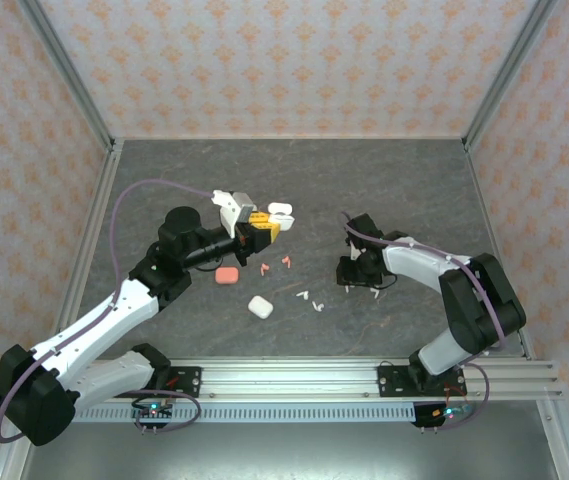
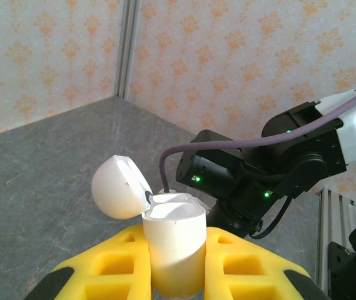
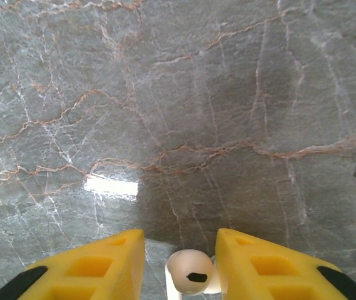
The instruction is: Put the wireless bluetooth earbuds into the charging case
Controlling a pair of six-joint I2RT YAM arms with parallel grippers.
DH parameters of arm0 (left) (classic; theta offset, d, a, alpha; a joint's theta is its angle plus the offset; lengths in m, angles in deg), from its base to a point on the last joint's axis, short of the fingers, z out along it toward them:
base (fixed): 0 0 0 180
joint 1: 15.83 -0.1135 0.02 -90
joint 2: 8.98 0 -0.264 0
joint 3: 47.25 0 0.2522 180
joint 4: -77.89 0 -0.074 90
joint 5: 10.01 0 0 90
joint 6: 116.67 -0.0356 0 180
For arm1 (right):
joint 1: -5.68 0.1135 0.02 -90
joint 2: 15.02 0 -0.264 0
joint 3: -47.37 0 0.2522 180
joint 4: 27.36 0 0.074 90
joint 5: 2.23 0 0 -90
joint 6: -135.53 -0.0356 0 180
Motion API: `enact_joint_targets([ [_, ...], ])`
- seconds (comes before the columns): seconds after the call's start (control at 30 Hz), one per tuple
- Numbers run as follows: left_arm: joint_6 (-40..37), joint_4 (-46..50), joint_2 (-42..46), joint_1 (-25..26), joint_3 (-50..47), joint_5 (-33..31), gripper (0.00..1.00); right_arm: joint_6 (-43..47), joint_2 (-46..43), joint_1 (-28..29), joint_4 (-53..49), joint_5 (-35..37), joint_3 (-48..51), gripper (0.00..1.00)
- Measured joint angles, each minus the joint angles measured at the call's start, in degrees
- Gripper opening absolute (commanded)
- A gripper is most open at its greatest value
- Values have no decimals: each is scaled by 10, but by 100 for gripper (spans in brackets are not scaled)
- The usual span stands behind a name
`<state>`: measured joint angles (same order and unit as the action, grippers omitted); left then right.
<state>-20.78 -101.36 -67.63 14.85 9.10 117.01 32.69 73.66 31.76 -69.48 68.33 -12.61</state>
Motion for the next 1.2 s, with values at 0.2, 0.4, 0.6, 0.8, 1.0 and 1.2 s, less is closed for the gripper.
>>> enact_joint_targets([
  [0.2,0,0,0,0,0,0,0,0,-2,4,-4,2,0,36],
  [0.4,0,0,0,0,0,0,0,-1,-9,9,-27,2,2,32],
  [0.6,0,0,0,0,0,0,0,-1,-12,9,-40,2,4,28],
  [0.8,0,0,0,0,0,-1,0,-2,-13,9,-40,5,7,20],
  [1.0,0,0,0,0,0,-3,0,-2,-35,9,-40,10,16,15],
  [1.2,2,-1,0,0,0,-2,0,12,-114,11,-42,20,18,14],
])
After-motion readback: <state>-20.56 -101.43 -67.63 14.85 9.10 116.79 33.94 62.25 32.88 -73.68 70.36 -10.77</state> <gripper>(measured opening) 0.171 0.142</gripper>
